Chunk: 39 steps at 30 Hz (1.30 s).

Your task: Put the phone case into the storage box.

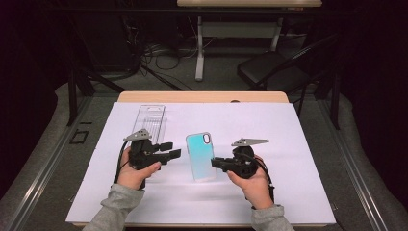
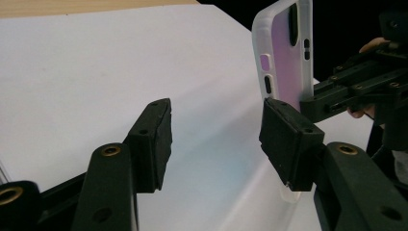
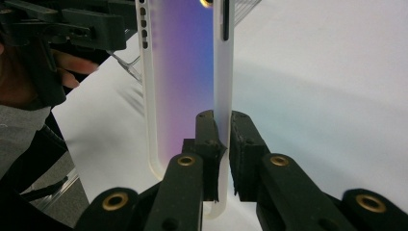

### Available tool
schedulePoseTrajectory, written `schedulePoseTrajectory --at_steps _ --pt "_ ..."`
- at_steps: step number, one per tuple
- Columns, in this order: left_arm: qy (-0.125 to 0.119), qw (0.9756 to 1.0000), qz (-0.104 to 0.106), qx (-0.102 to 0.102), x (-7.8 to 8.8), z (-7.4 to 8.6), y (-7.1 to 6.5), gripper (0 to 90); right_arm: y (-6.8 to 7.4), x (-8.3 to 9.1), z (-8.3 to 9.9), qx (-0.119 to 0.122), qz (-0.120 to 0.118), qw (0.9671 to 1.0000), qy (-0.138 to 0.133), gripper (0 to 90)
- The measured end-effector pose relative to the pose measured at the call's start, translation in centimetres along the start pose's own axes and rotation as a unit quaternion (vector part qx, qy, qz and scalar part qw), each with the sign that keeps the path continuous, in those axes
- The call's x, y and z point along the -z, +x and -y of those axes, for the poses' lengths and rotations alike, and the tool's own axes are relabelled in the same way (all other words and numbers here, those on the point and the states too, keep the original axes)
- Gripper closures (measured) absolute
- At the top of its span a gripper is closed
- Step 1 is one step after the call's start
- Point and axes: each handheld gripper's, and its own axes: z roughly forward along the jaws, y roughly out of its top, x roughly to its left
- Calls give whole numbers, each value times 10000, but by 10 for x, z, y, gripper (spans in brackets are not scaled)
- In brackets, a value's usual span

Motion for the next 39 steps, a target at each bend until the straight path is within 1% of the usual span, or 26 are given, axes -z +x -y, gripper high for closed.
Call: schedulePoseTrajectory --at_steps 2,3,4,5,7,9,14,20,25,29,32,36,39 --pt "90 10000 18 12 0 0 -1 455 2 0 0 14 17 10000 5 834" --pt "149 9999 -39 -4 0 0 -2 455 2 -1 0 53 39 10000 5 834" --pt "225 9996 -152 -50 0 0 -3 455 3 -1 0 68 57 10000 -7 835" --pt "243 9995 -199 -82 0 0 -4 455 4 -1 1 95 85 9999 -3 834" --pt "253 9991 -285 -182 0 -1 -5 440 5 -1 1 119 125 9998 -23 834" --pt "249 9989 -328 -240 1 -2 -6 426 6 -1 1 138 145 9998 -39 834" --pt "234 9972 -546 -450 3 -4 -9 375 9 -2 2 195 209 9996 -85 834" --pt "268 9960 -652 -543 4 -5 -10 357 11 -4 3 282 327 9990 -149 834" --pt "184 9955 -692 -616 6 -7 -12 356 12 -6 6 272 395 9986 -208 835" --pt "164 9949 -734 -678 9 -8 -13 356 14 -8 8 255 420 9984 -272 835" --pt "161 9946 -760 -688 11 -9 -13 357 15 -10 9 264 459 9982 -295 835" --pt "176 9934 -844 -759 13 -10 -15 357 16 -11 11 256 487 9980 -316 835" --pt "161 9920 -931 -840 13 -11 -18 358 18 -13 12 256 501 9979 -331 835"
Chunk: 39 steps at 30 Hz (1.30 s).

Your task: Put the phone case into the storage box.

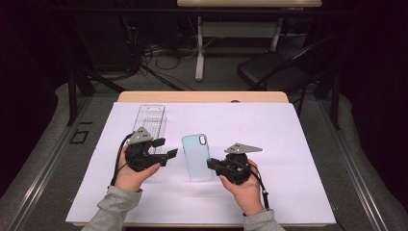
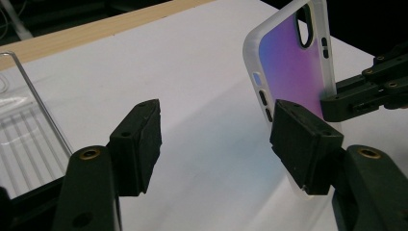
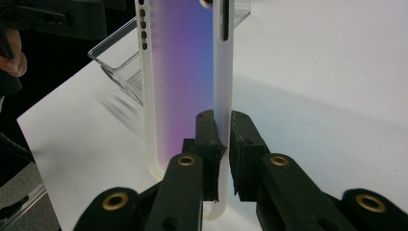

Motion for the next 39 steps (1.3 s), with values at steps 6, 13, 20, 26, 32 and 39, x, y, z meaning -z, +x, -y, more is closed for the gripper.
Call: schedulePoseTrajectory --at_steps 6,13,20,26,32,39 --pt "-10 9998 -113 -138 4 -3 -4 365 4 -3 2 18 -15 10000 -6 835" --pt "-45 9995 -225 -224 6 -4 -7 378 9 -5 4 72 6 10000 19 834" --pt "-32 9992 -237 -331 6 -5 -11 389 12 -7 5 178 71 9998 -27 835" --pt "-72 9989 -254 -399 7 -5 -13 407 15 -8 7 171 60 9998 -18 835" --pt "-93 9984 -292 -481 6 -5 -16 416 19 -9 8 168 52 9998 -11 835" --pt "-69 9982 -238 -550 4 -5 -19 427 22 -10 9 197 97 9998 -37 835"
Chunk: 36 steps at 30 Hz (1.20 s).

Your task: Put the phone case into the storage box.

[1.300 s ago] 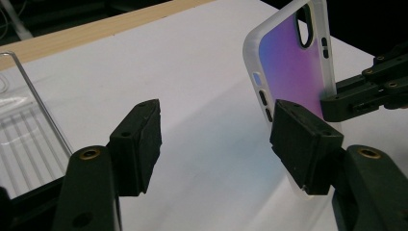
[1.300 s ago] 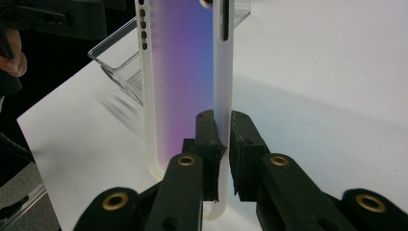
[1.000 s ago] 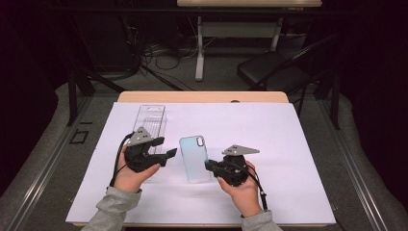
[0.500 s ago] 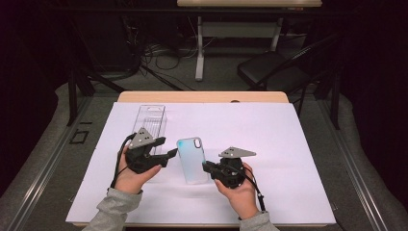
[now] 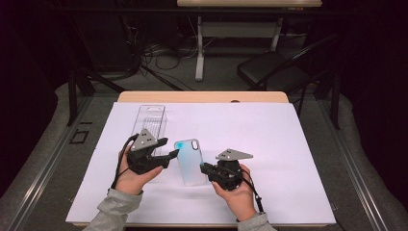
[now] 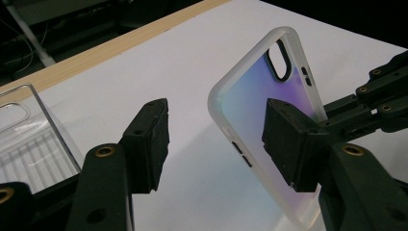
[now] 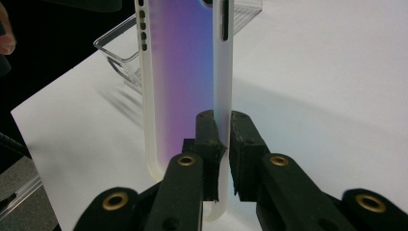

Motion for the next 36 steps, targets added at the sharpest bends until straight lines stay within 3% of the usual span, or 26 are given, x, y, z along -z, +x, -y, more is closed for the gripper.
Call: schedulePoseTrajectory --at_steps 12,20,36 --pt "-28 9999 -8 -111 -3 1 -3 445 5 -2 2 68 51 10000 -4 835" --pt "136 9998 -137 -82 -4 2 -2 458 9 -4 3 158 116 9998 38 835" --pt "308 9991 -228 -164 -4 2 -6 604 12 -5 4 281 182 9994 122 835"
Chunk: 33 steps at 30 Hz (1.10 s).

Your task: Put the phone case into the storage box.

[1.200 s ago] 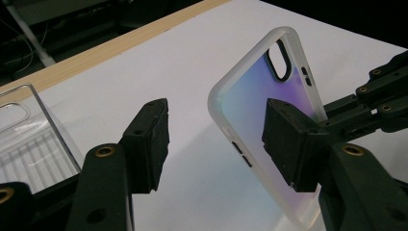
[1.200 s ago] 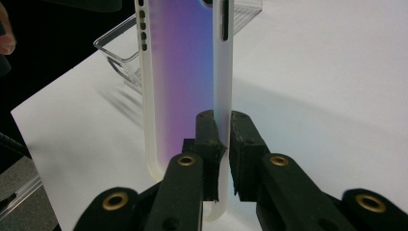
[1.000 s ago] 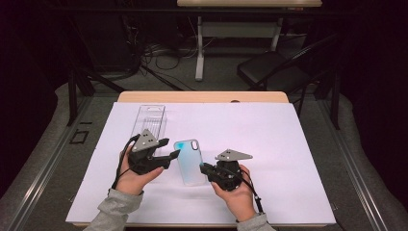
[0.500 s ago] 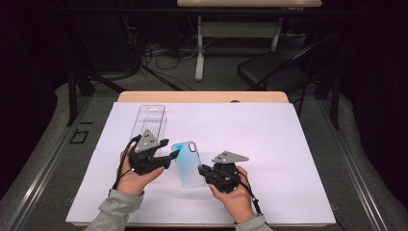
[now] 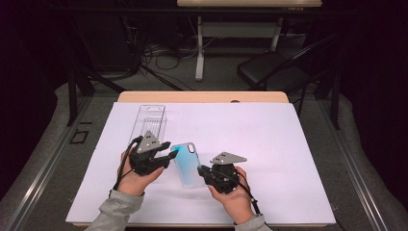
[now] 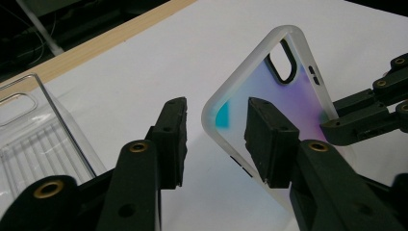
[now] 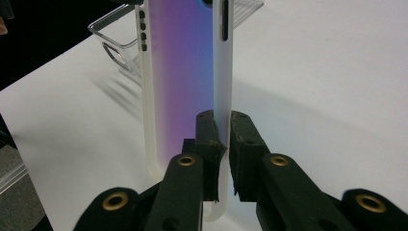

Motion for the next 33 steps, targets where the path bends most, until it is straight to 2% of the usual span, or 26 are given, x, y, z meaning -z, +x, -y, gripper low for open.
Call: schedulePoseTrajectory --at_steps 7,17,33 --pt "105 9999 -33 -87 0 -1 -2 661 2 -1 0 25 -10 10000 2 835" --pt "191 9998 -50 -92 1 -1 -3 711 3 -1 1 60 -26 10000 24 835" --pt "227 9995 -143 -142 2 -1 -3 773 3 -1 1 76 -51 9999 41 835"
